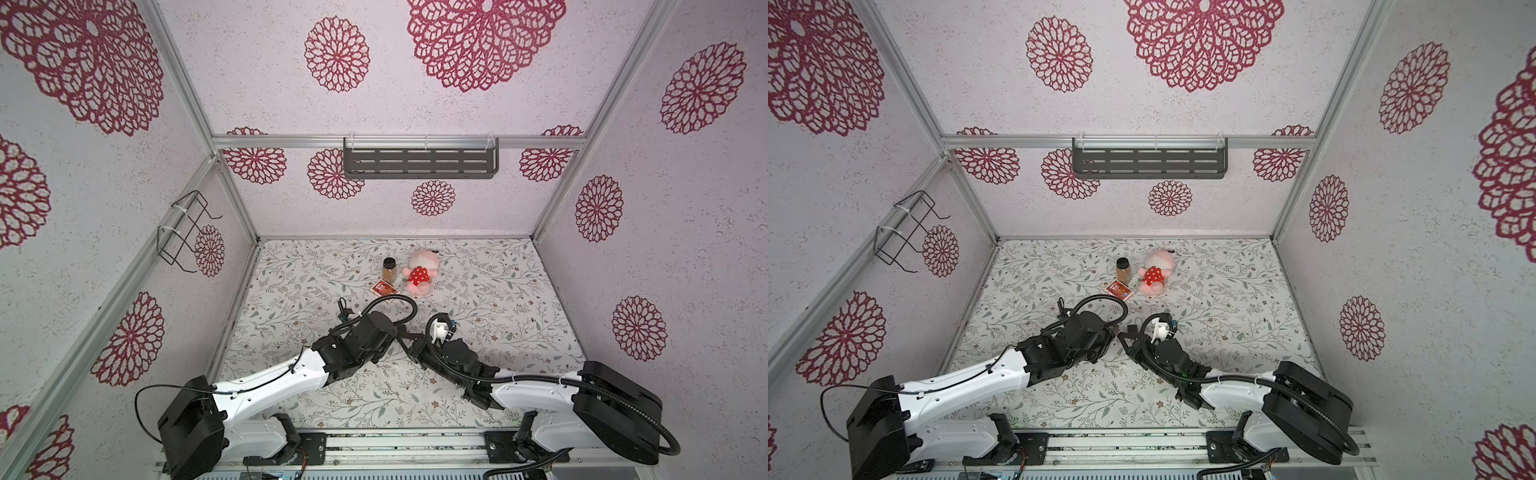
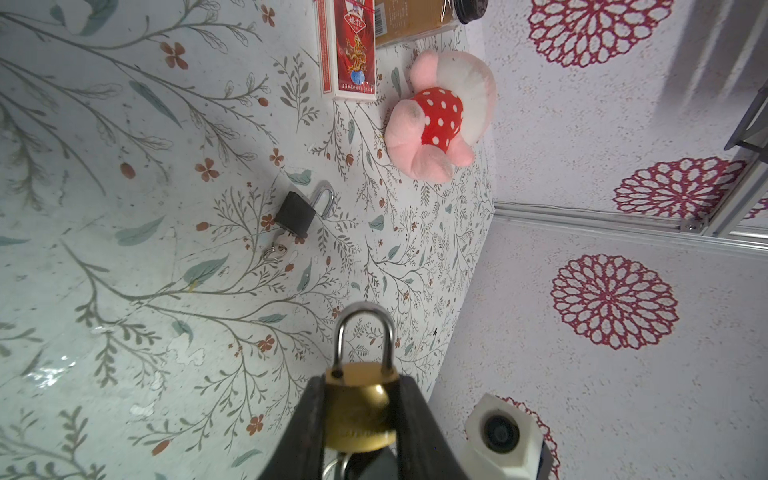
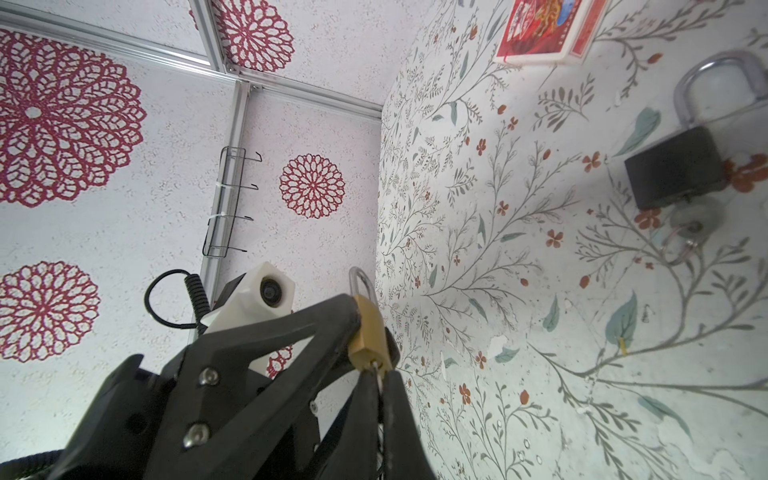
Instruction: Unlock with the key
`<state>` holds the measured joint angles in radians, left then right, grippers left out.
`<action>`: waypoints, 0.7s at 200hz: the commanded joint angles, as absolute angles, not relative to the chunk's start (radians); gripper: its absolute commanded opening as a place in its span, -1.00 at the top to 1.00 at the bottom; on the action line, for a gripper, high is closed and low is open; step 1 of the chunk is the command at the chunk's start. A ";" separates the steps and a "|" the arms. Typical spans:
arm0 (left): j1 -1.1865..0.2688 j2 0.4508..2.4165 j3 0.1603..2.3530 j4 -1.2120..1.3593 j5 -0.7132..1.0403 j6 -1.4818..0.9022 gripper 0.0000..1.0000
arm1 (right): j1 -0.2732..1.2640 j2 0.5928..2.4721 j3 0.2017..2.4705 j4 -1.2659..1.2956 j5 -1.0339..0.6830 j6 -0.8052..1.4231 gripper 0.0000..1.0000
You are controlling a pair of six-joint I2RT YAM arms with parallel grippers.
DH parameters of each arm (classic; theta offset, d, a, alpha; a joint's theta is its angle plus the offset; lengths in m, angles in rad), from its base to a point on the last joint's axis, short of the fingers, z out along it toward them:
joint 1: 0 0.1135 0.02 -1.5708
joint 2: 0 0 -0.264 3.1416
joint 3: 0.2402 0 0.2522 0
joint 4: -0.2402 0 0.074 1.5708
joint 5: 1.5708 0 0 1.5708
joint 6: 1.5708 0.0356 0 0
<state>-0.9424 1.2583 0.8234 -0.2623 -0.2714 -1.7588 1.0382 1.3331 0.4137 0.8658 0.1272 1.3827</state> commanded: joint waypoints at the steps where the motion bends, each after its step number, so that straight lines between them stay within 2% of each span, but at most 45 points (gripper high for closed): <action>1: -0.966 1.224 0.833 -0.185 -0.212 -1.759 1.00 | 1.060 1.286 0.459 0.863 0.114 1.331 1.00; 34: -0.954 1.185 0.857 -0.312 -0.263 -1.688 1.00 | 1.060 1.221 0.469 0.700 0.167 1.225 0.95; 96: -0.934 1.126 0.947 -0.568 -0.398 -1.515 1.00 | 1.049 1.158 0.517 0.507 0.210 1.053 0.32; 124: -0.920 1.115 0.976 -0.646 -0.431 -1.347 1.00 | 1.038 1.116 0.560 0.398 0.184 0.985 0.03; 140: -0.914 1.105 0.978 -0.680 -0.469 -1.224 1.00 | 1.016 1.099 0.591 0.319 0.129 0.947 -0.07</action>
<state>-0.9348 1.1275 0.9585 -0.5823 -0.3878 -1.4368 1.0420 1.1465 0.5186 0.4442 0.1703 1.0508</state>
